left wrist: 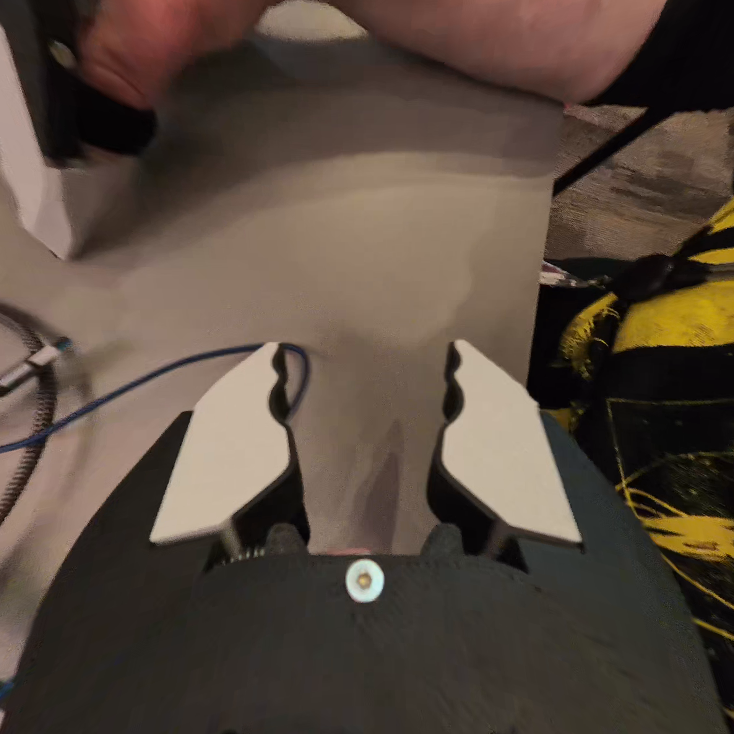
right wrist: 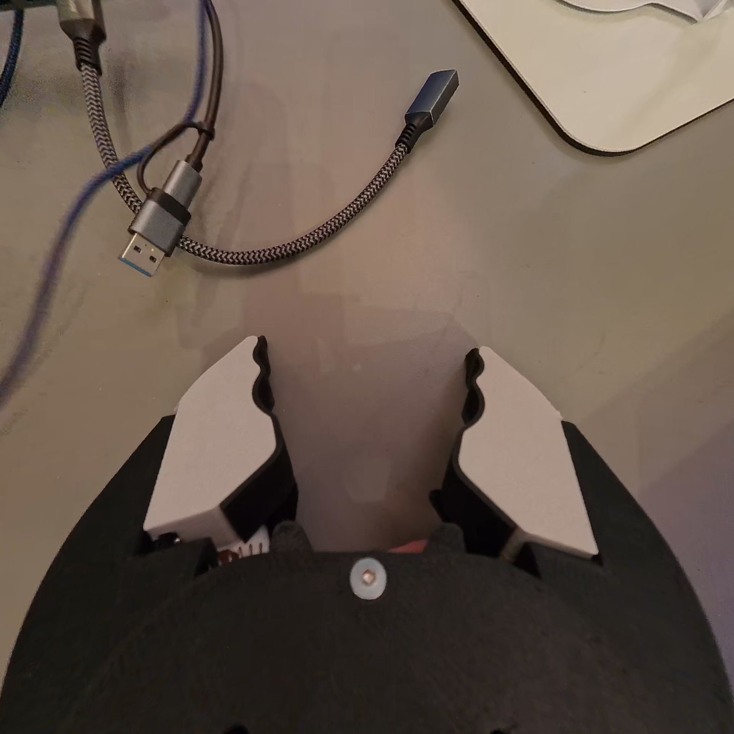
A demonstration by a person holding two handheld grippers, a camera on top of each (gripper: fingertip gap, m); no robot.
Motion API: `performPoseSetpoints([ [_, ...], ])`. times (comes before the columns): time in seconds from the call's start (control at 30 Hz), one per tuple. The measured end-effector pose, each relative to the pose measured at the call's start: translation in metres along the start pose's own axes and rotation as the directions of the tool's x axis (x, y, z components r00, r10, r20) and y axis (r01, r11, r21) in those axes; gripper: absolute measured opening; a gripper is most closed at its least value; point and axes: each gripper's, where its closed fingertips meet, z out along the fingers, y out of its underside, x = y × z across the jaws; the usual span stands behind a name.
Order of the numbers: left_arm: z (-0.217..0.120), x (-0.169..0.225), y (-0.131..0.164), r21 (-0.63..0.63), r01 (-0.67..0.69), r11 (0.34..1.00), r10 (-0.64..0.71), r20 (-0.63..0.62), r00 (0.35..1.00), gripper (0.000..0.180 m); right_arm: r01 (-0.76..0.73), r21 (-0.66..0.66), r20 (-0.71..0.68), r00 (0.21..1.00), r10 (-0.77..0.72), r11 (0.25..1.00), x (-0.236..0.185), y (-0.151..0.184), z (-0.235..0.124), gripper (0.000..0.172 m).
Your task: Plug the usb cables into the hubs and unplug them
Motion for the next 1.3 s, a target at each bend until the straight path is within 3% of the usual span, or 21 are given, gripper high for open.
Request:
performPoseSetpoints([
  [0.03,-0.003,0.003,0.002,-0.001,-0.018,1.0,0.018,-0.01,1.0,0.082,0.0,0.0,0.0,1.0,0.0,1.0,0.0,0.0,0.0,0.094],
  [0.13,-0.03,0.002,-0.005,0.056,-0.102,0.993,0.1,0.041,0.994,0.088,0.0,0.0,0.0,1.0,0.0,1.0,0.0,0.0,0.0,0.094],
  [0.23,-0.085,-0.028,-0.015,0.121,-0.156,0.98,0.127,0.215,0.968,0.083,0.0,0.0,0.0,1.0,0.0,1.0,0.0,0.0,0.0,0.094],
  [0.33,-0.165,-0.095,-0.015,0.05,-0.203,0.978,0.146,0.533,0.834,0.081,-0.001,0.0,0.001,1.0,0.001,1.0,0.0,0.0,0.0,0.094],
  [0.47,-0.258,-0.19,-0.002,-0.167,-0.18,0.969,0.242,0.768,0.593,0.083,-0.001,0.0,0.001,1.0,0.001,1.0,0.0,0.0,0.0,0.093],
  [0.6,-0.306,-0.283,0.034,-0.408,-0.007,0.913,0.357,0.789,0.499,0.091,-0.001,0.0,0.001,1.0,0.001,1.0,0.0,0.0,0.0,0.093],
  [0.77,-0.32,-0.361,0.089,-0.613,0.149,0.776,0.465,0.715,0.522,0.078,0.0,0.0,0.001,1.0,0.0,1.0,0.0,0.0,0.0,0.093],
  [0.83,-0.321,-0.375,0.112,-0.673,0.204,0.711,0.485,0.679,0.551,0.032,0.0,0.0,0.001,1.0,0.0,1.0,0.0,0.0,0.0,0.093],
  [0.9,-0.32,-0.38,0.122,-0.685,0.226,0.693,0.478,0.671,0.567,0.002,0.0,0.0,0.001,1.0,0.0,1.0,0.0,0.0,0.0,0.093],
  [0.97,-0.322,-0.379,0.126,-0.68,0.254,0.688,0.466,0.682,0.563,0.0,0.0,0.0,0.001,1.0,0.0,1.0,0.0,0.0,0.0,0.093],
  [1.07,-0.338,-0.375,0.118,-0.63,0.295,0.718,0.446,0.743,0.5,0.0,0.0,0.0,0.001,1.0,0.0,1.0,0.0,0.0,0.0,0.093],
  [1.3,-0.406,-0.345,0.08,-0.397,0.308,0.865,0.295,0.898,0.327,0.0,0.0,0.0,0.001,1.0,0.0,1.0,0.0,0.0,0.0,0.094],
])
